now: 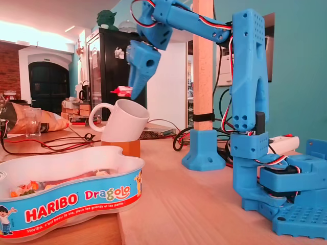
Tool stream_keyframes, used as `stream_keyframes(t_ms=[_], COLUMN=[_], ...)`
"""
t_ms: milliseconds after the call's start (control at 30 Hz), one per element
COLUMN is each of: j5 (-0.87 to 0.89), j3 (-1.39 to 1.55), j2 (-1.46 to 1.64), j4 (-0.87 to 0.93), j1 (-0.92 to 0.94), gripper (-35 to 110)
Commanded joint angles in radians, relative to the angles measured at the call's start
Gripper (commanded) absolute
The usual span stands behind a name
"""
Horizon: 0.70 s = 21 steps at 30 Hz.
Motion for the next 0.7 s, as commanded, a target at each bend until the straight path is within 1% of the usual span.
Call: stream_keyframes(t_ms=[0,267,500,667], j5=[-0.012,-0.054,-0.037,-0.035], j3=[-0.028,-0.008,-0.029,-0.025], j2=[0.075,0.064,-0.046,-0.081], j4=[-0.002,-0.002,-0.011,-0.129], j1=[0.100,0.199,0.212,0.206], gripper=[-3,-3,-3,-3])
